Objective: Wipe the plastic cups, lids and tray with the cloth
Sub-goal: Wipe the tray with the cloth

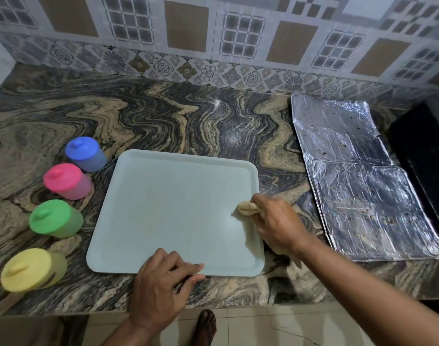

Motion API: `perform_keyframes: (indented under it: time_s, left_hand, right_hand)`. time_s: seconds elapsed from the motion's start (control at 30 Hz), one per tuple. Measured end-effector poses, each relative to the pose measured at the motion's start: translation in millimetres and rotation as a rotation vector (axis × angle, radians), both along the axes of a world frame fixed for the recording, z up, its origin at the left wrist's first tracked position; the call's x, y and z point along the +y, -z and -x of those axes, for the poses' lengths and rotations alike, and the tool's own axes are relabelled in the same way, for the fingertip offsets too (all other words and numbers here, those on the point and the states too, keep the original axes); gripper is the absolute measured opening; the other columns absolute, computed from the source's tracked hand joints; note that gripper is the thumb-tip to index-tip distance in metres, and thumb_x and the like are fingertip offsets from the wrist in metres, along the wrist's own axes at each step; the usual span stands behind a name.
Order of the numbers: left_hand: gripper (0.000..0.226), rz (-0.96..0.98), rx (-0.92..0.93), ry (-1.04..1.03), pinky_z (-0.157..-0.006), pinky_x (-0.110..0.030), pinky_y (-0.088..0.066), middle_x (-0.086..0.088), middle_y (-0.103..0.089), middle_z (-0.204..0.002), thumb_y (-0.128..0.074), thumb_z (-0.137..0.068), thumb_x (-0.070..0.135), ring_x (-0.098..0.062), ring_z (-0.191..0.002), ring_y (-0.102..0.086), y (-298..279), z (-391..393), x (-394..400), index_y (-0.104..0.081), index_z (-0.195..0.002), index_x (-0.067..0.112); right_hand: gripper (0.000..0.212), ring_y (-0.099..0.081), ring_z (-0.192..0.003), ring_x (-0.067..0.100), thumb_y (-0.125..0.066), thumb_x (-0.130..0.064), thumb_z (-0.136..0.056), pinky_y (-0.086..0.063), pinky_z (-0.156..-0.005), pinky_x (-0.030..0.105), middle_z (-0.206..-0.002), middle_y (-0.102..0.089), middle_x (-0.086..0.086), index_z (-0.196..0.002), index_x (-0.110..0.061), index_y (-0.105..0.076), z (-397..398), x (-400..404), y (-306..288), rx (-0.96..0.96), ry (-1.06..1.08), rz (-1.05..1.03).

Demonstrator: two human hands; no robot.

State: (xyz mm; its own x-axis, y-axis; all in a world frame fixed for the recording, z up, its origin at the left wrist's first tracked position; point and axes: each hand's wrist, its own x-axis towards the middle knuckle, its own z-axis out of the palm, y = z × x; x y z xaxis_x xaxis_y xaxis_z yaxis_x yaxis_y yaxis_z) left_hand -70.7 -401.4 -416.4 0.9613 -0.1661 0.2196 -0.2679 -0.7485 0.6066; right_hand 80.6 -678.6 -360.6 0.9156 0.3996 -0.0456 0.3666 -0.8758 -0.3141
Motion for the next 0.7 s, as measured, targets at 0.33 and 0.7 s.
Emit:
perform_keyframes:
  time_s: [0.33, 0.7]
  left_hand:
    - [0.018, -0.006, 0.008, -0.021, -0.064, -0.029, -0.048, 0.018, -0.059, -0.083, -0.082, -0.086, 0.049, -0.011, -0.078, -0.051, 0, 1, 0, -0.080, -0.095, 0.033]
    - [0.025, -0.005, -0.018, 0.049, -0.072, -0.036, -0.051, 0.012, -0.063, -0.095, -0.078, -0.089, 0.051, -0.015, -0.089, -0.060, -8, -1, 14, -0.072, -0.092, 0.026]
  right_hand:
    - [0.010, -0.062, -0.073, 0.016, -0.060, -0.025, -0.084, -0.050, -0.065, 0.036, -0.085, -0.069, -0.007, -0.093, -0.025, -0.056, 103, 0, -6, 0.214, -0.025, -0.104]
    - [0.016, -0.062, -0.085, 0.031, -0.064, -0.021, -0.090, -0.047, -0.070, 0.038, -0.096, -0.068, 0.005, -0.103, -0.016, -0.056, -27, 189, -2, 0.043, 0.183, -0.502]
